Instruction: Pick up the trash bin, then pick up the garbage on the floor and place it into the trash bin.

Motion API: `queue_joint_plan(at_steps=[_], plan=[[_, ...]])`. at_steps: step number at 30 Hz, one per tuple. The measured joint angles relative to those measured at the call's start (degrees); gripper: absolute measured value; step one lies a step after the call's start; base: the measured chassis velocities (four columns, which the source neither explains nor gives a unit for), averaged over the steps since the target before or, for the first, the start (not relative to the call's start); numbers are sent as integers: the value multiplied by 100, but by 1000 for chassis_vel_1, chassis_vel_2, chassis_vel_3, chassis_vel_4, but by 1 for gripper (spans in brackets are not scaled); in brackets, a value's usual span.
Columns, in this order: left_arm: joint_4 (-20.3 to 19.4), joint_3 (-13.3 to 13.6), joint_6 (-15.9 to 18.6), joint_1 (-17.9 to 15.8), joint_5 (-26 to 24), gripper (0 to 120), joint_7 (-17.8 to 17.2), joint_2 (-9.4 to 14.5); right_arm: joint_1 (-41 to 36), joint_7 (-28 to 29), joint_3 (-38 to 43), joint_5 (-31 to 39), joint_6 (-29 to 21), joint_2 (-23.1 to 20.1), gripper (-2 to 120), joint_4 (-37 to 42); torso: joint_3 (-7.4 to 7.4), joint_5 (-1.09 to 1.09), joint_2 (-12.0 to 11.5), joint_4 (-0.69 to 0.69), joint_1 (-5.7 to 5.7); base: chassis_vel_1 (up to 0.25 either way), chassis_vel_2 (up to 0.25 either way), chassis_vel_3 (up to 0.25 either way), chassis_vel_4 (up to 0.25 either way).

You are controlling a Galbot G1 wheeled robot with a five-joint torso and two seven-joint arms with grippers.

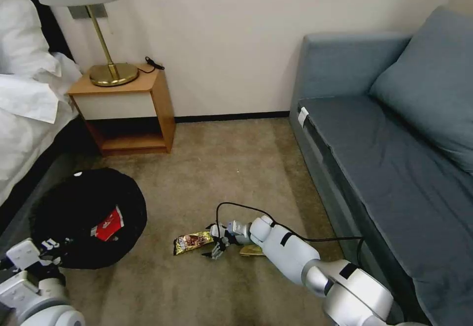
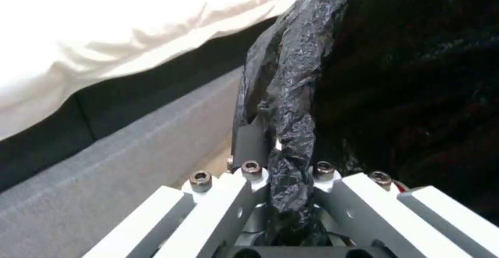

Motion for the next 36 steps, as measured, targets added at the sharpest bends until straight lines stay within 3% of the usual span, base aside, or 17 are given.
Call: queue_joint_plan(at_steps=[3, 12, 21, 28, 36], plan=[[5, 61, 5, -33, -21, 3, -17, -49, 22, 271, -126, -7, -44, 2, 100, -55, 0, 1, 0, 1, 0, 0, 0, 0, 0], [49, 83, -17, -43, -32, 3, -21, -46, 50, 382, -103, 42, -77, 2, 100, -77, 0, 1, 0, 1, 0, 0, 0, 0, 0], [56, 49, -27, -61, -103, 3, -44, -11, 17, 511, -107, 18, -96, 1, 90, -219, 0, 1, 0, 1, 0, 0, 0, 0, 0], [73, 147, -41, -97, -46, 3, -45, -118, 99, 585, -69, 15, -119, 1, 89, -312, 0, 1, 0, 1, 0, 0, 0, 0, 0], [133, 158, -112, -89, 22, 3, -45, -193, 160, 581, -117, 40, -124, 1, 79, -346, 0, 1, 0, 1, 0, 0, 0, 0, 0]])
